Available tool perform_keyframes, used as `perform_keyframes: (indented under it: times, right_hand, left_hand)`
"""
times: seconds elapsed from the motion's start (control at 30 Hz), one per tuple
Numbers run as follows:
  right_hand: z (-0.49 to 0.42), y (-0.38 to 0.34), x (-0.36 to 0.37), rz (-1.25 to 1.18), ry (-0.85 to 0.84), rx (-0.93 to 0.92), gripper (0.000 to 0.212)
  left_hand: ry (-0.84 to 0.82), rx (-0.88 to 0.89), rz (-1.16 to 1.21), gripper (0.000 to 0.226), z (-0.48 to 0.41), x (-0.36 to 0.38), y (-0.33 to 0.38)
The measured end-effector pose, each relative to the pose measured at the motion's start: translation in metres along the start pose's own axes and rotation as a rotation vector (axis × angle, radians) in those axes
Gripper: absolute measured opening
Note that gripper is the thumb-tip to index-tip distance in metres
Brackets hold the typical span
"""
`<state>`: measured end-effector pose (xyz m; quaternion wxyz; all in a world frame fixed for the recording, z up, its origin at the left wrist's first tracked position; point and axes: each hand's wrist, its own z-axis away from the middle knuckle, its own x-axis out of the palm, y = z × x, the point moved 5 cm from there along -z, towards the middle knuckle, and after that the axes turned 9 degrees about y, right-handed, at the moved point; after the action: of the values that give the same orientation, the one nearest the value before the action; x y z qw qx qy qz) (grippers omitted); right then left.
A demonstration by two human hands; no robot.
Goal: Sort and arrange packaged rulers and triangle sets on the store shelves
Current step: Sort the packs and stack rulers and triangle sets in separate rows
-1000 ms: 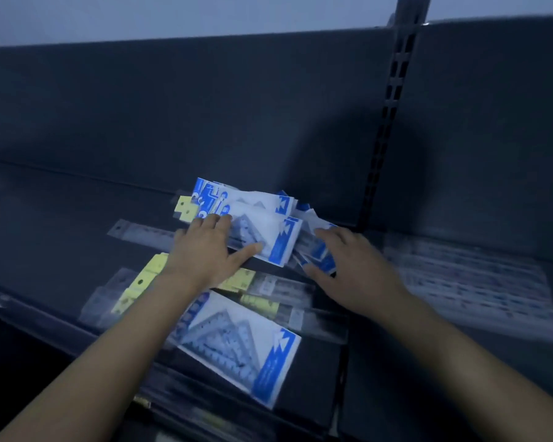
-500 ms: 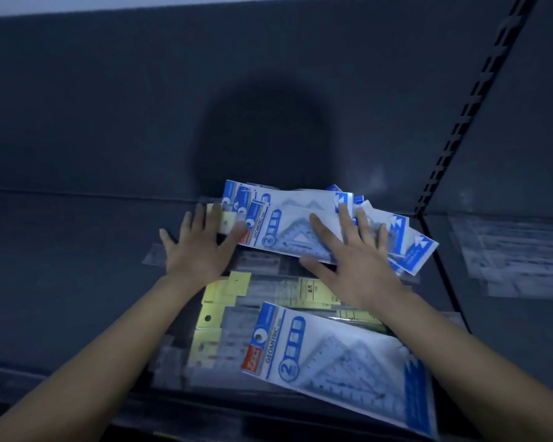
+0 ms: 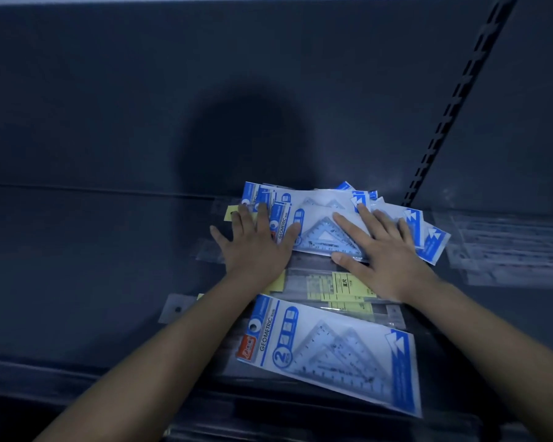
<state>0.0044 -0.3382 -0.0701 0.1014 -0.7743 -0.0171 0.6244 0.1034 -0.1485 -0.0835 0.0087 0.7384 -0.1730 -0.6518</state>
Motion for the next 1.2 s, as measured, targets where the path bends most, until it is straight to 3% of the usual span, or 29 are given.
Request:
perform_keyframes:
  times: [0.2,0.43,0.57,0.7,0.93,1.07,1.2]
  right_hand:
    - [0.005,0.009,-0.005,-0.009,0.002,0.007,0.070]
    - [0.015,0.000,-0.023,-0.188,0.110,-0.004,0.068]
    - [0.032,-0.010,-0.037,-0.222,0.115,-0.179,0.070]
    - [0.041,-0.016,-0.037,-0.274,0.037,-0.269,0.050]
    - [0.036,-0.013,-0.029,-0.321,-0.079,-0.161,0.049]
    - [0.035,-0.012,-0.032,-0.427,-0.145,-0.084,0.028]
    - [0.034,-0.011,-0.033,-0.543,-0.174,0.023,0.028]
  left_hand:
    - [-0.036,0.003,0.017,0.088,0.001,0.002,0.009]
    - [-0.052,0.132,0.244,0.091,-0.003,-0.031,-0.016]
    - [-0.141,0.346,0.188,0.097,0.014,-0.041,-0.038]
    - [-0.201,0.567,0.057,0.094,0.046,-0.031,-0.046]
    - [0.001,0.475,0.293,0.076,0.058,-0.031,-0.025]
    - [0.042,0.496,0.344,0.074,0.062,-0.034,-0.008]
    - [0.052,0.552,0.339,0.054,0.054,-0.050,0.001]
